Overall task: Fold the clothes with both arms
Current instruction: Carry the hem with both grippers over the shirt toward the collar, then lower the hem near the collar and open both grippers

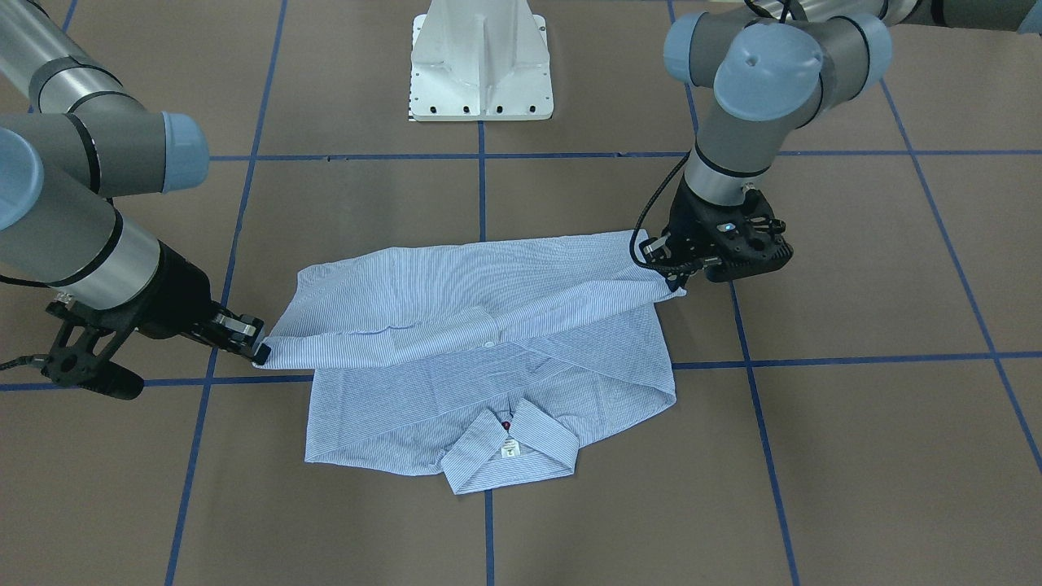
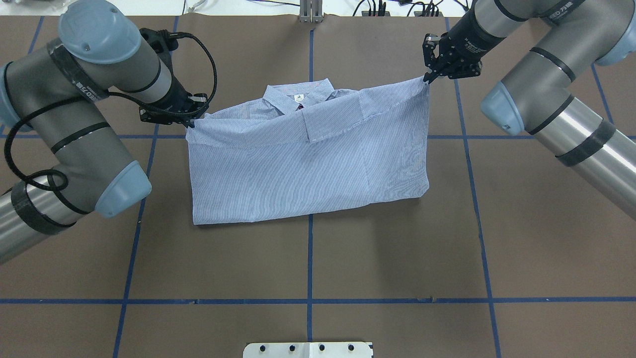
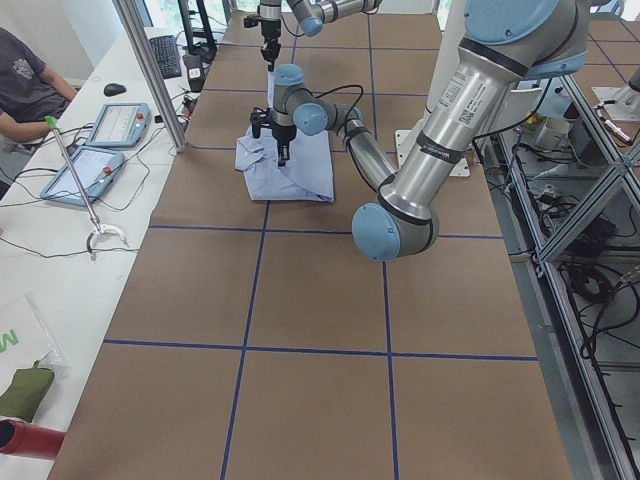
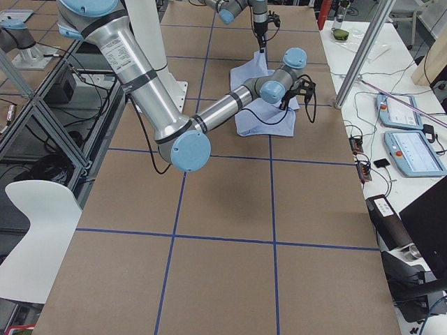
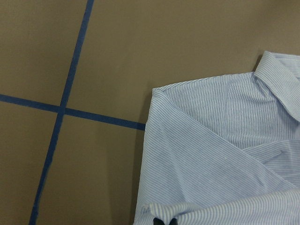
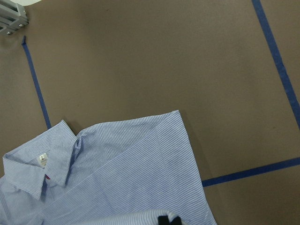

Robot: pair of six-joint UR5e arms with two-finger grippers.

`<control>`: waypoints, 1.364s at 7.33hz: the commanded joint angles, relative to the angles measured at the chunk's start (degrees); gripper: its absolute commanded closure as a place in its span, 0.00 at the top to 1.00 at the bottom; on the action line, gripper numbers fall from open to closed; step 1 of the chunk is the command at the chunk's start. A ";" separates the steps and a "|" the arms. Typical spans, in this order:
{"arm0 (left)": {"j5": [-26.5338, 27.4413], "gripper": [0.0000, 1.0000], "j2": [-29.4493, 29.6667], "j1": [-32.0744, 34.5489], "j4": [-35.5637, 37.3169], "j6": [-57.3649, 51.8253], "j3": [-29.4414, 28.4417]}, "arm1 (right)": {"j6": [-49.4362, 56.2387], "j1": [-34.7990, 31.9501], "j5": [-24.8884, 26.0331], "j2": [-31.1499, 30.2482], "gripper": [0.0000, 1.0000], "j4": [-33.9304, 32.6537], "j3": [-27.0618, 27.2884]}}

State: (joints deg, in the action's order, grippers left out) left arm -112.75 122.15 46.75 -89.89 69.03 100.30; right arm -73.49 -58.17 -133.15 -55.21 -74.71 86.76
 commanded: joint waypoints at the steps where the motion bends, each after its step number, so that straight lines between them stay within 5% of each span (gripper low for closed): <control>1: 0.07 0.00 0.36 1.59 -5.54 -2.83 -5.27 | 0.10 0.33 0.61 2.64 0.00 0.00 -4.13; 6: 0.07 0.00 3.17 1.94 -17.15 -2.59 -16.61 | 2.30 0.68 1.31 7.31 0.00 1.05 -13.00; 10: 0.07 0.00 3.27 1.86 -17.51 -2.68 -16.98 | 2.30 2.79 3.94 7.58 0.00 5.19 -16.54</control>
State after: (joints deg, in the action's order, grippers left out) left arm -112.68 125.37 48.61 -107.35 66.37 83.39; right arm -71.20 -56.05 -130.20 -47.64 -69.84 70.46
